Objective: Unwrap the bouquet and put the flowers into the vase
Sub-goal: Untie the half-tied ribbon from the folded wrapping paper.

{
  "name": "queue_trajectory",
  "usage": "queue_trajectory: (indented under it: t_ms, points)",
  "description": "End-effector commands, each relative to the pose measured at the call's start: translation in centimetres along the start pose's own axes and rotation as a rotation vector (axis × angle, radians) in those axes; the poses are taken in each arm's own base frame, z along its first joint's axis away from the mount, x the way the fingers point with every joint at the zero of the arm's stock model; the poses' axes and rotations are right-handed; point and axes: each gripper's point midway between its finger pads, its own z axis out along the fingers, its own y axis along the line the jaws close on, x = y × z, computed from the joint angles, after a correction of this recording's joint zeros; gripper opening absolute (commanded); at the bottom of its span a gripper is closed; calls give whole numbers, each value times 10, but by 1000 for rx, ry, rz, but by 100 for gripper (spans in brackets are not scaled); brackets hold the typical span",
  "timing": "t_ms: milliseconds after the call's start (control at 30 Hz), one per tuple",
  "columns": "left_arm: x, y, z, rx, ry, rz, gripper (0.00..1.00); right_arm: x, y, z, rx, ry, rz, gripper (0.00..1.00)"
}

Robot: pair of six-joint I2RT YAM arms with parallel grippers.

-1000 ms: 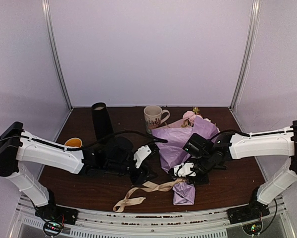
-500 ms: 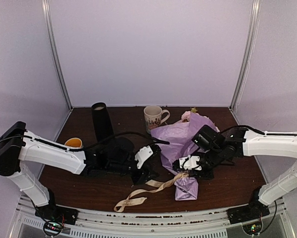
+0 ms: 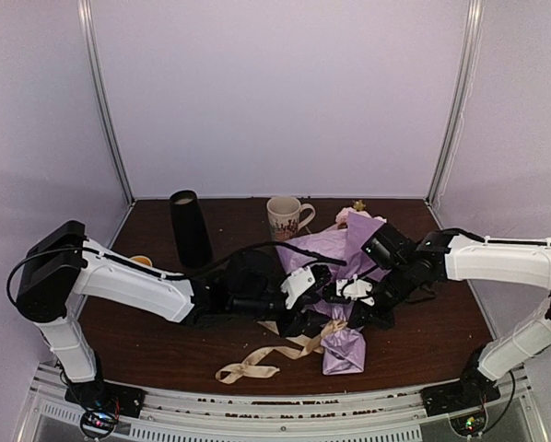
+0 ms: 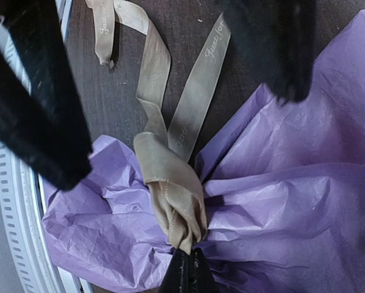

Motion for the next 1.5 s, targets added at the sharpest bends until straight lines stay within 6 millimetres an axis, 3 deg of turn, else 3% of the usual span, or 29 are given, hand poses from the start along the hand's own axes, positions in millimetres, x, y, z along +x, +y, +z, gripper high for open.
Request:
queue_trajectory:
  t_ms: [0, 133, 300, 433, 600, 733, 900, 1067, 1233, 1367, 1400, 1467]
  points:
    - [-29, -17, 14, 19, -119, 89, 51, -32, -3, -18, -67, -130, 58, 0]
    - [-17, -12, 16, -60, -142, 116, 50, -39, -1, -35, -84, -189, 73, 0]
    - [-17, -12, 27, -149, -139, 168, 53, -38, -1, -35, -95, -187, 94, 0]
    - [-6, 26, 36, -453, -34, 182, 53, -39, 5, -33, -139, -190, 98, 0]
    - [13, 63, 13, -740, 6, 207, 52, -30, 16, -31, -181, -183, 93, 0]
    - [2, 70, -17, -890, -46, 237, 53, -14, 18, -21, -187, -143, 101, 0]
    - [-12, 63, -33, -940, -58, 253, 53, 7, 2, -8, -153, -88, 151, 0]
    - [6, 74, -48, -1045, 16, 232, 55, 26, -9, -16, -91, -42, 172, 0]
    - [20, 83, -62, -1123, 80, 218, 57, 67, -13, -13, 32, 77, 110, 0]
    - [27, 78, -57, -1044, 96, 188, 57, 95, -27, -5, 114, 175, 111, 0]
    - [30, 77, -55, -1032, 103, 180, 57, 97, -29, -5, 116, 189, 108, 0]
    - [34, 75, -53, -1016, 118, 178, 57, 87, -27, -11, 96, 166, 96, 12]
